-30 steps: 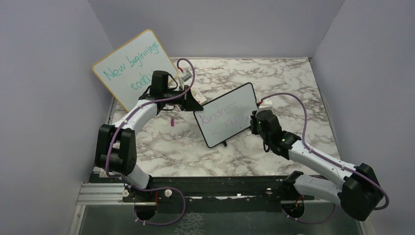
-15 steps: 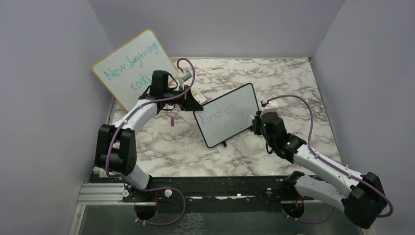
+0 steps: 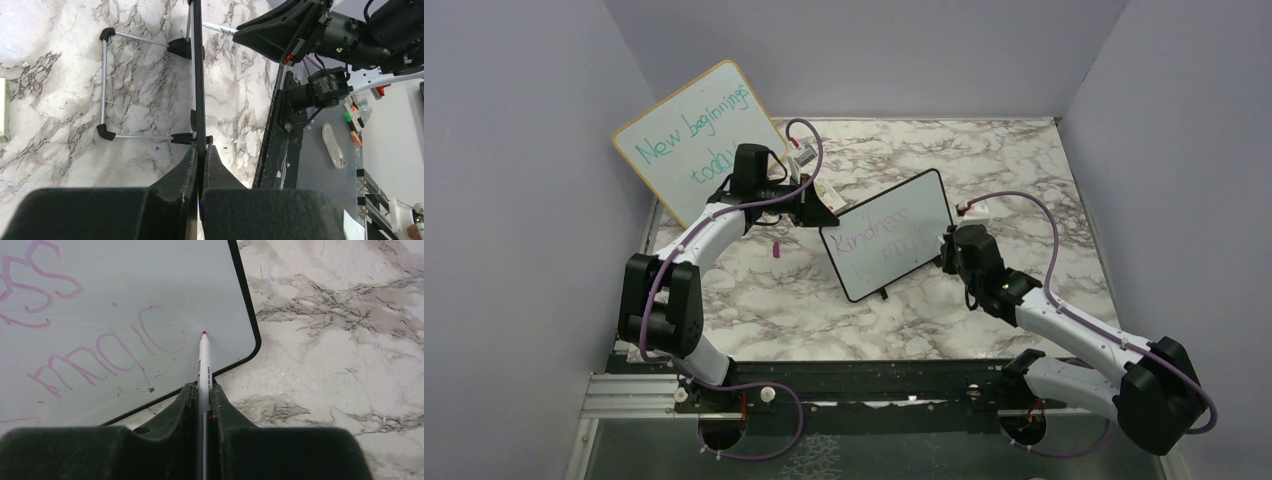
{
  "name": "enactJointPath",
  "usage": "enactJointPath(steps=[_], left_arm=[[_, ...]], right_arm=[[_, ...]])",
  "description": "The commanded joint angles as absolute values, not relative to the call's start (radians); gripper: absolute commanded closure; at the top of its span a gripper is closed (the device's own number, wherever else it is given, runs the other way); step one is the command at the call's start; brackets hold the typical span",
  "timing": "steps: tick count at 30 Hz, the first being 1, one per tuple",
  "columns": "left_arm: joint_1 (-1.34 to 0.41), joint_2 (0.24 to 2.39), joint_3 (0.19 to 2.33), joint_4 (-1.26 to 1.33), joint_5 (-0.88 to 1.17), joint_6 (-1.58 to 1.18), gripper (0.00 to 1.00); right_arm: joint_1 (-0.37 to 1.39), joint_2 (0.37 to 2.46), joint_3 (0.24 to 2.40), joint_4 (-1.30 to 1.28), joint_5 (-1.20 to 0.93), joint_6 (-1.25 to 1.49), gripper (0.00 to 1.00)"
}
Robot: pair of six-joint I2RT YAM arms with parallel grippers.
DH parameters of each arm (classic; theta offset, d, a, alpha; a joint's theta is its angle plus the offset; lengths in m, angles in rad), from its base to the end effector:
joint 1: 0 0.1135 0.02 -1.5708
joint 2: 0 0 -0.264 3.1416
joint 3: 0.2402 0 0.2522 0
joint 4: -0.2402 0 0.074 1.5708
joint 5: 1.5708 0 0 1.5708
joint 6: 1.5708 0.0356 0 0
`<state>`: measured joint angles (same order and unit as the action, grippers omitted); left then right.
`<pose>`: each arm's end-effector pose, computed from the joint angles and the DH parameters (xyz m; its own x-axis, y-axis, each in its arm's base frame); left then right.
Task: Write a sentence on the whiteboard
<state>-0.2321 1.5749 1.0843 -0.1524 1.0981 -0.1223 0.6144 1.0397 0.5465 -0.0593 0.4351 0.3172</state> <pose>0.3213 -0.1085 0.2609 -0.6765 0.1028 -0.7292 0.7210 0.2939 -0.6275 0.1892 0.1151 0.2222 -0.4791 0.0082 -0.8777 -0.0844 0.9949 0.0553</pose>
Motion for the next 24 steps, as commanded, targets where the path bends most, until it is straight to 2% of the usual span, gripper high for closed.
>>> enactJointPath(steps=[1,10,19,24], left_arm=[[-0.247,1.626,1.066,-0.227,1.041,-0.065,1.0],[-0.254,1.625,1.066,-0.231,1.03,-0.06,1.0],[-0.233,1.626,1.094,-0.239,1.03,-0.101,1.0],[-0.231,1.585,1.12,-0.239,0.988,-0.137,0.84]], right_arm=[[0.603,1.076,0.535,0.032,0.399,0.321,1.0],[0.599,1.06,0.538,0.013,0.356,0.31,1.0],[0.599,0.883,0.565,-0.181,0.382,0.327,1.0],[0.6,0.782,0.6,-0.29,0.394,0.327,1.0]])
